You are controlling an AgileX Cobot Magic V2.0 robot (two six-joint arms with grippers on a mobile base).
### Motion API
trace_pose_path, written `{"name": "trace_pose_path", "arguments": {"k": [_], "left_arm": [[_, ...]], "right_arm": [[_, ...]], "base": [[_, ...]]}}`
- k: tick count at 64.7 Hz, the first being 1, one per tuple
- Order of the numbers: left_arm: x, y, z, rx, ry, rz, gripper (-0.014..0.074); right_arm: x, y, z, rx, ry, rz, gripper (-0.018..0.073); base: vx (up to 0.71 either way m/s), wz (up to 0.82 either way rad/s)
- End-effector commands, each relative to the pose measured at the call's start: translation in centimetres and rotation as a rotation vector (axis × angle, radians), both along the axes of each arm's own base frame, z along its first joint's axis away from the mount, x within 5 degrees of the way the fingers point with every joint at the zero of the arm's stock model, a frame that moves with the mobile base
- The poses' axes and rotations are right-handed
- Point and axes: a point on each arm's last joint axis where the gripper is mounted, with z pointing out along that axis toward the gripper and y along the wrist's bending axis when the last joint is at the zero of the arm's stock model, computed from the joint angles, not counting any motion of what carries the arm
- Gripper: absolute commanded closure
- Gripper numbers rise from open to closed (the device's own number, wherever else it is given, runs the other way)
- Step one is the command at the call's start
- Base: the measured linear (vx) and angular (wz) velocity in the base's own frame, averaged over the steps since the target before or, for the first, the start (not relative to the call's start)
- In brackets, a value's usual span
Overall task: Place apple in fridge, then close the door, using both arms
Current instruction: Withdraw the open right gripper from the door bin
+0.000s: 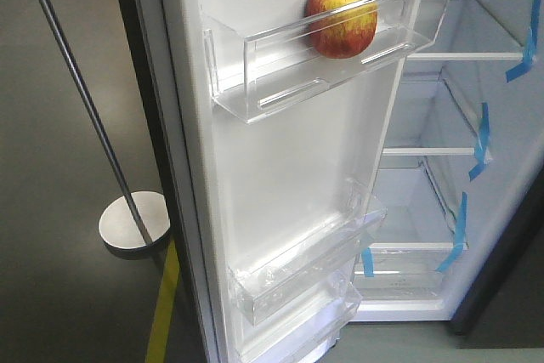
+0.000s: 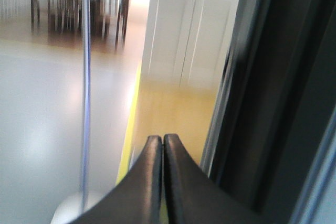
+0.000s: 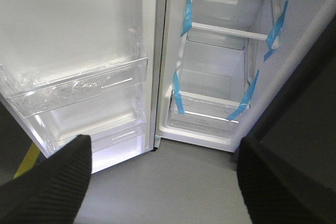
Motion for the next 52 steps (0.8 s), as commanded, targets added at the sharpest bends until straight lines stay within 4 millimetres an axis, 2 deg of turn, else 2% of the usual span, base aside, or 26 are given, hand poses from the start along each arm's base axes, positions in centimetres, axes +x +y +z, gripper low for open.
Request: {"name": "trace_pose_path", "arguments": {"k": [1, 9, 17, 22, 29, 33, 38, 45, 52], "left_arm": [[-0.8, 0.3, 3.1, -0.046, -0.293, 0.019, 0.0602], [-1.2, 0.2, 7.9, -0.038, -0.363, 0.017, 0.0602], [0.7, 0.1, 13.5, -0.039, -0.272, 0.005, 0.0602], [3.0, 0.0, 16.7, -0.034, -0.141, -0.010, 0.0602], [7.0, -0.1, 19.7, -0.036, 0.022, -0.025, 0.0602], [8.9, -0.1, 20.8, -0.036, 0.066, -0.028, 0.0602], [10.7, -0.1, 21.2, -0.036, 0.094, -0.028, 0.0602], [12.7, -0.1, 20.2, -0.038, 0.179, -0.030, 0.0602], [13.4, -0.1, 19.5, -0.036, 0.231, -0.032, 0.0602]], "right_arm": [[0.4, 0.0, 1.1, 0.000, -0.074, -0.003, 0.0013], [0.4, 0.0, 1.1, 0.000, -0.074, -0.003, 0.0013], [0.4, 0.0, 1.1, 0.000, -0.074, -0.003, 0.0013], [0.4, 0.0, 1.1, 0.000, -0.074, -0.003, 0.0013], [0.4, 0.0, 1.1, 0.000, -0.074, -0.003, 0.0013], [0.4, 0.0, 1.1, 0.000, -0.074, -0.003, 0.0013], [0.4, 0.0, 1.1, 0.000, -0.074, -0.003, 0.0013], [0.4, 0.0, 1.1, 0.000, -0.074, -0.003, 0.0013], [0.4, 0.0, 1.1, 0.000, -0.074, -0.003, 0.0013]], "base": [[0.00, 0.00], [0.00, 0.00], [0.00, 0.00], [0.00, 0.00], [0.00, 0.00], [0.00, 0.00], [0.00, 0.00], [0.00, 0.00], [0.00, 0.00]]}}
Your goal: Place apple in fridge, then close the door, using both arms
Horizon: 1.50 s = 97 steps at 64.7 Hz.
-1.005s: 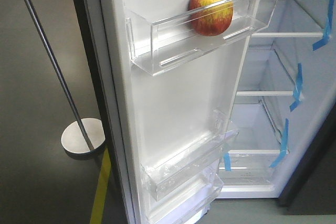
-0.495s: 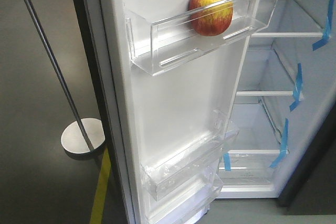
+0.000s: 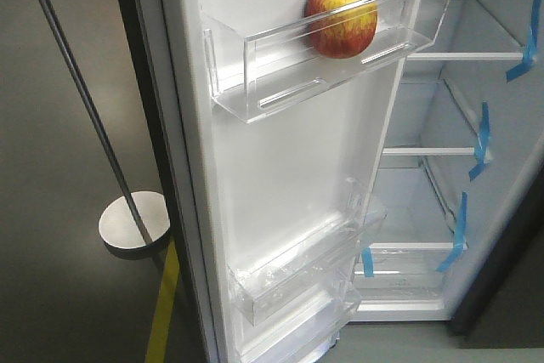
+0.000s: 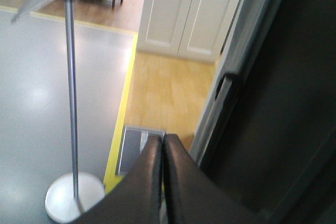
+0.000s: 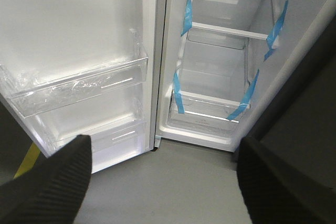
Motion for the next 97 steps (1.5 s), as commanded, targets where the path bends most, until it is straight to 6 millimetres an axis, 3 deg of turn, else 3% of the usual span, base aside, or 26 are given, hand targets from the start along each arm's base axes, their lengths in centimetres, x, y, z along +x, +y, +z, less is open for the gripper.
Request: {"name": "trace_pose_path", "arguments": {"k": [1, 13, 21, 27, 38, 43, 54, 61, 71, 86, 97], "left_arm": [[0.4, 0.0, 1.4, -0.007, -0.072, 0.004, 0.0602], [0.7, 0.0, 1.1, 0.022, -0.046, -0.002, 0.0579], [0.8, 0.0, 1.0, 0.100, -0.032, -0.023, 0.0488], [0.7, 0.0, 1.2, 0.128, -0.031, -0.031, 0.0353], [0.7, -0.1, 1.3, 0.127, -0.013, -0.036, -0.0026], [0.8, -0.1, 1.1, 0.129, -0.002, -0.037, -0.0141], [0.9, -0.1, 1.1, 0.112, -0.003, -0.034, -0.0113], [0.8, -0.3, 0.7, 0.000, 0.038, -0.028, -0.0074], [2.4, -0.2, 0.6, -0.001, 0.034, -0.020, -0.0012], [7.7, 0.0, 4.8, 0.015, -0.069, -0.010, 0.0016], [12.7, -0.1, 5.0, -0.045, -0.035, -0.016, 0.0016]], "right_arm": [[0.4, 0.0, 1.1, -0.002, -0.075, -0.001, 0.0013], [0.4, 0.0, 1.1, -0.002, -0.075, -0.001, 0.0013], [0.4, 0.0, 1.1, -0.002, -0.075, -0.001, 0.0013], [0.4, 0.0, 1.1, -0.002, -0.075, -0.001, 0.0013], [0.4, 0.0, 1.1, -0.002, -0.075, -0.001, 0.0013], [0.4, 0.0, 1.1, -0.002, -0.075, -0.001, 0.0013], [0.4, 0.0, 1.1, -0.002, -0.075, -0.001, 0.0013], [0.4, 0.0, 1.1, -0.002, -0.075, -0.001, 0.0013], [0.4, 0.0, 1.1, -0.002, -0.075, -0.001, 0.0013], [0.4, 0.0, 1.1, -0.002, -0.075, -0.001, 0.0013], [0.4, 0.0, 1.1, -0.002, -0.075, -0.001, 0.0013]], "base": [[0.00, 0.00], [0.00, 0.00], [0.00, 0.00], [0.00, 0.00], [0.00, 0.00], [0.00, 0.00], [0.00, 0.00], [0.00, 0.00], [0.00, 0.00], [0.00, 0.00], [0.00, 0.00]]}}
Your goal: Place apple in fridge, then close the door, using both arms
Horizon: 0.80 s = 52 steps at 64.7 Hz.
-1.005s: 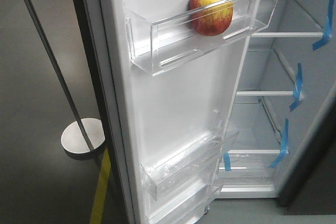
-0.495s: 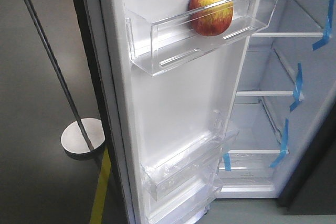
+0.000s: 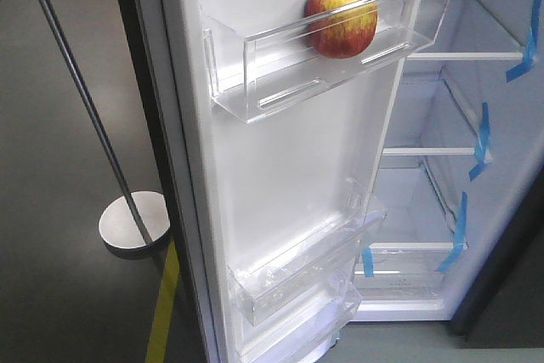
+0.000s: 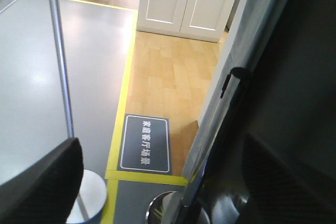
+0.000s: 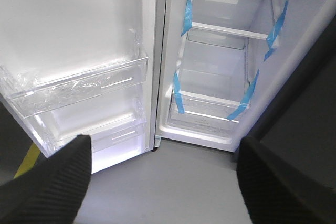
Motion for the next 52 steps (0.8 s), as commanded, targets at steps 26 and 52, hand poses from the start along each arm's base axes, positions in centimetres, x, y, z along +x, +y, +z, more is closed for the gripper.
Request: {"name": "trace_pose_path", "arguments": {"k": [26, 52], "left_arm": [[11.2, -3.6, -0.4, -0.004, 0.022, -0.118, 0.0016], [12.0, -11.4, -0.4, 0.014, 0.013, -0.310, 0.0016]], "right_arm": [[0.4, 0.0, 1.1, -0.002, -0.075, -0.001, 0.0013], [0.4, 0.0, 1.1, -0.002, -0.075, -0.001, 0.0013]], "base": [[0.00, 0.00], [0.00, 0.00]]}}
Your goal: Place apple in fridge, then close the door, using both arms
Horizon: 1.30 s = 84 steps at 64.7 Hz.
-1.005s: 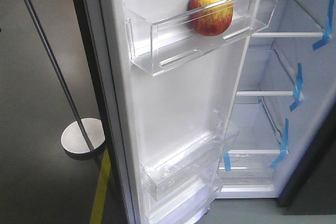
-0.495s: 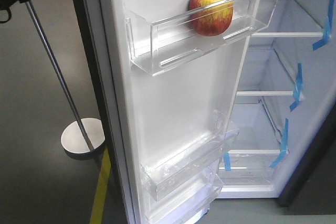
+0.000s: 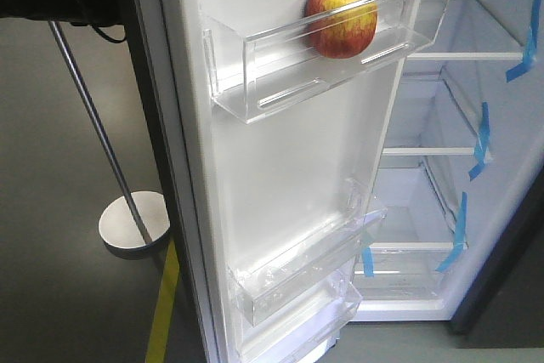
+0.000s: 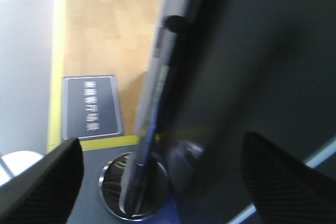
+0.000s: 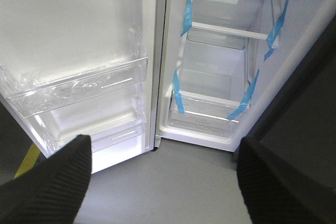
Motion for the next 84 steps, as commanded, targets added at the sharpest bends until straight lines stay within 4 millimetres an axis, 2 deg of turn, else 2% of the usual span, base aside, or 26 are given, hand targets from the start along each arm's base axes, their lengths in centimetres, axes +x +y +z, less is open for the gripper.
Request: {"name": "trace_pose_path", "arguments": {"k": [1, 25, 33, 44, 55, 71, 84], "left_arm": [[-1.7, -1.5, 4.0, -0.037, -0.137, -0.039, 0.0016], [-5.8, -11.5, 4.2, -0.015, -0.181, -0.306, 0.0016], [-7.7, -14.7, 4.7, -0.043, -0.233, -0.379, 0.0016], [-9.8, -18.2, 5.5, -0.054, -0.342, -0.463, 0.0016], [-10.3, -21.6, 5.9, -0.085, -0.378, -0.523, 0.0016], [-10.1, -26.9, 5.2, -0.109, -0.385, -0.607, 0.0016], [-9.8, -28.4, 5.2, -0.134, -0.386, -0.631, 0.0016]], "right_arm": [[0.4, 0.0, 1.1, -0.002, -0.075, -0.001, 0.0013], [0.4, 0.0, 1.1, -0.002, -0.075, -0.001, 0.0013], [0.4, 0.0, 1.1, -0.002, -0.075, -0.001, 0.0013], [0.4, 0.0, 1.1, -0.002, -0.075, -0.001, 0.0013], [0.4, 0.0, 1.1, -0.002, -0.075, -0.001, 0.0013], [0.4, 0.0, 1.1, -0.002, -0.075, -0.001, 0.0013], [0.4, 0.0, 1.1, -0.002, -0.075, -0.001, 0.0013]], "base": [[0.00, 0.00], [0.00, 0.00], [0.00, 0.00], [0.00, 0.00], [0.00, 0.00], [0.00, 0.00], [0.00, 0.00]]}}
